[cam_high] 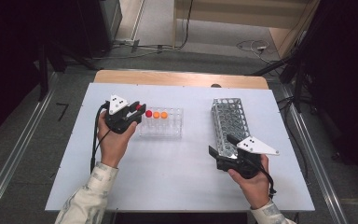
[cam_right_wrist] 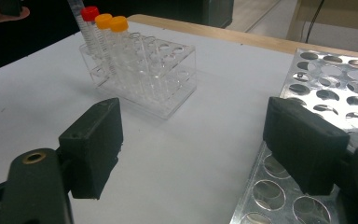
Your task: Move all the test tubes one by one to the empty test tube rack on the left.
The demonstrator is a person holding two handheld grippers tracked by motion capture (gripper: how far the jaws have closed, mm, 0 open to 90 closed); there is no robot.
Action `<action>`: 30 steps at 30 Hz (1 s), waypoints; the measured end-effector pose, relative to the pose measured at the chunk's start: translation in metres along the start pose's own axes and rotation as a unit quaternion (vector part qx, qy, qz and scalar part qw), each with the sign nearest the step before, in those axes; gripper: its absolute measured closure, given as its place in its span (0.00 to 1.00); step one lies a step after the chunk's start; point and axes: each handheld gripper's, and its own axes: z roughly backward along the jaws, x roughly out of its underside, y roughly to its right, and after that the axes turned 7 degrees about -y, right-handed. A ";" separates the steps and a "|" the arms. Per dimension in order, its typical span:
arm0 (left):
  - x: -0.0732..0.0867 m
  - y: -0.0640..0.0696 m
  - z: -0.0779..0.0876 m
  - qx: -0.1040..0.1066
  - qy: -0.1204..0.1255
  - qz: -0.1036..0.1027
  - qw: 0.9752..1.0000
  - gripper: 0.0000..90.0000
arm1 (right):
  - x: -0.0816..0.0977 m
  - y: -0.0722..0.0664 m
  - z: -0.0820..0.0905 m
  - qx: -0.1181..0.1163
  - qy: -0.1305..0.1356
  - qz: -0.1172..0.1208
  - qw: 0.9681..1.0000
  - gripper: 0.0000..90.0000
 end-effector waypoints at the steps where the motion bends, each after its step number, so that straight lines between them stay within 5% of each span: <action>1: 0.000 0.000 0.000 0.000 0.000 0.000 1.000 0.78 | 0.000 0.000 0.000 0.000 0.000 -0.001 1.000 0.20; 20: 0.002 -0.001 -0.002 0.012 0.003 0.018 1.000 0.72 | 0.000 0.000 0.000 0.000 0.001 0.000 1.000 0.20; 30: 0.000 -0.003 0.002 0.025 0.013 0.036 0.999 0.60 | 0.000 0.000 0.000 0.002 0.001 0.000 1.000 0.20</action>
